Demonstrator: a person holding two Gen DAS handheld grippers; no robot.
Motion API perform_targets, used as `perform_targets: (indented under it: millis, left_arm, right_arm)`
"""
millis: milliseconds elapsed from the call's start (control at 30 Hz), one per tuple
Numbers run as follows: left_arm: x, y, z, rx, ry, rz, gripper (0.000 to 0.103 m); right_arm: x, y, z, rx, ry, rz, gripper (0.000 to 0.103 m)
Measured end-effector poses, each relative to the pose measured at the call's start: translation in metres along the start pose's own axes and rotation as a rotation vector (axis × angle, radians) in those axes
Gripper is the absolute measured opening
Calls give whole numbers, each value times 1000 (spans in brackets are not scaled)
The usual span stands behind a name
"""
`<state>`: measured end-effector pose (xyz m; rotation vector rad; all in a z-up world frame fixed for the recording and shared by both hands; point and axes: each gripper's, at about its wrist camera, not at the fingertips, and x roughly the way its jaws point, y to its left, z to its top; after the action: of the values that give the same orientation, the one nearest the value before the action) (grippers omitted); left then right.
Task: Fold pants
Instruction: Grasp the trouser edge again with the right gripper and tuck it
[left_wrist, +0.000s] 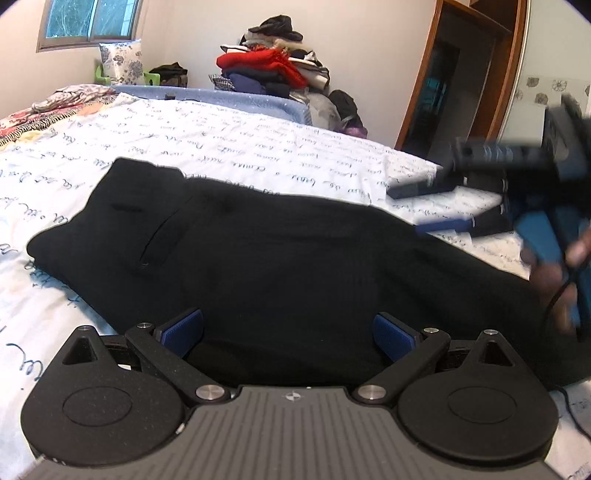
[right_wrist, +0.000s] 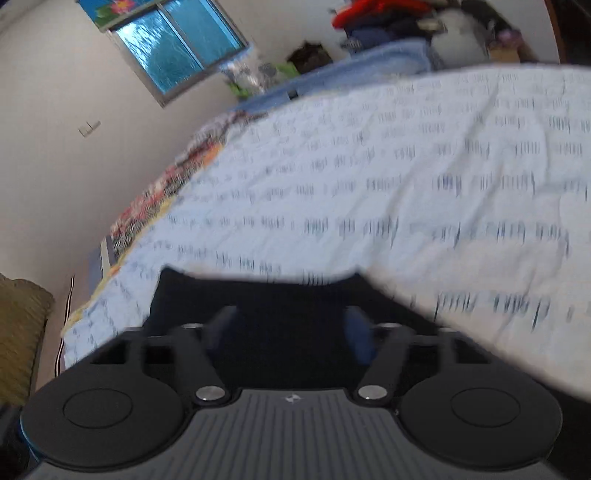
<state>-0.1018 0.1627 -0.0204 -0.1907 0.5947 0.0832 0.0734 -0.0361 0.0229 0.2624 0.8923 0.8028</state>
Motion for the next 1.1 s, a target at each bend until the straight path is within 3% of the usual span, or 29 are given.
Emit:
perform_targets:
  millis: [67,133,200,300,367,567,667,767,867,933,1000,1100]
  left_arm:
    - [3,-7,-6,54,-15,17,103]
    - [4,-12,-8,78,-19,32,103]
    - [5,-9,-8,62,-20,21,103]
    - [4,-3,-8,32,-30,1,103]
    - [5,-3,-9,31,-30,-2,103]
    - [5,-6,-8,37,-28,1,103]
    - [6,-6,-8,41,-27,4,103]
    - [6,-7,-8,48,-26,10,103]
    - [6,-8,-8,51,-27,13,103]
    - [5,-8,-9,52,-27,15,103]
    - [5,-9,-9,55,-28,20,103]
    - [6,-12,-9,69,-25,36,103]
  right_arm:
    - [21,-9,-16,4,53,-80,77]
    - [15,-17,-26,26,-30,-58,77]
    - [-4,-20,-27,149,-63,-91,78]
    - [-71,-32,-54,312,-251,-25,78]
    - [-121,-50,-86,452,-363,-25,78]
    - [-266,-112,-193,826,-686,-287,79]
    - [-315,-132,-235,963,-876,-332,79]
    - [-339,-154,-257,1068,-989,-328,79]
    - [-344,-178,-260,1158,-990,-307,79]
    - [-340,-188,-252,1187,-905,-386,79]
    - [-341,-193,-251,1173,-894,-457,79]
    - [-334,-213,-249,1173,-862,-411,78]
